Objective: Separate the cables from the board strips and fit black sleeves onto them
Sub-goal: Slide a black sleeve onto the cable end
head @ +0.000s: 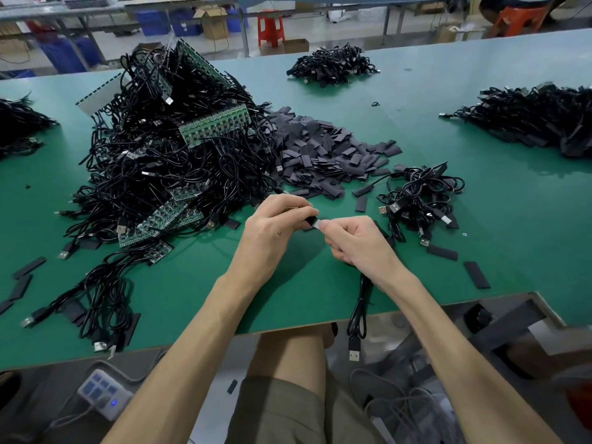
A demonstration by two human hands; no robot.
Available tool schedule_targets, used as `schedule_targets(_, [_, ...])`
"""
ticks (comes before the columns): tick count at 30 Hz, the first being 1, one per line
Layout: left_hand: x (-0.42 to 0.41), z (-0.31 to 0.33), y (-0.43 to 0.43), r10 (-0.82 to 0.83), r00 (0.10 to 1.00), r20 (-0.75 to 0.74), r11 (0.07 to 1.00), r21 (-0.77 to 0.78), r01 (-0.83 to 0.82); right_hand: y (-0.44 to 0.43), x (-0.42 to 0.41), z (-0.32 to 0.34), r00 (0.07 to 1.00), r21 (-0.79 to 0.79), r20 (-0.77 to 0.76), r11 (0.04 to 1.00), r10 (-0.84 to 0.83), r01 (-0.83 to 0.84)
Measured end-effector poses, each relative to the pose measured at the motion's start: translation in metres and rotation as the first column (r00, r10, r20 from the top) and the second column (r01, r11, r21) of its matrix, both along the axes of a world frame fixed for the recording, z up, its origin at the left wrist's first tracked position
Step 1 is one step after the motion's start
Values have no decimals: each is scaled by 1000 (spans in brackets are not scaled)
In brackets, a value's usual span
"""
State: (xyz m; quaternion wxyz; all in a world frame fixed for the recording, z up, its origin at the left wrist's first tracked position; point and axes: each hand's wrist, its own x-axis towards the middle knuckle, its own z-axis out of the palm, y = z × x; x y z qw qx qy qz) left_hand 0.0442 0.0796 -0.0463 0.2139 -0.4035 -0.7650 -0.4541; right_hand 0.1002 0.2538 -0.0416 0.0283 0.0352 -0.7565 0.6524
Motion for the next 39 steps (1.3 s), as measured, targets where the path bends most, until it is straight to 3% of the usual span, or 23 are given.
schedule_targets(22, [3, 1, 1, 41, 999, 36, 999, -29, -40, 1, 2, -4, 993, 15, -69, 995, -95, 96])
schedule_targets(33, [4, 7, -3, 50, 997, 65, 998, -36, -47, 1, 0, -6, 995, 27, -69, 997, -68, 70])
schedule_targets(39, [3, 4, -3, 74, 997, -5, 995, -69, -74, -1, 0, -3, 999, -15, -33, 1000, -20, 19])
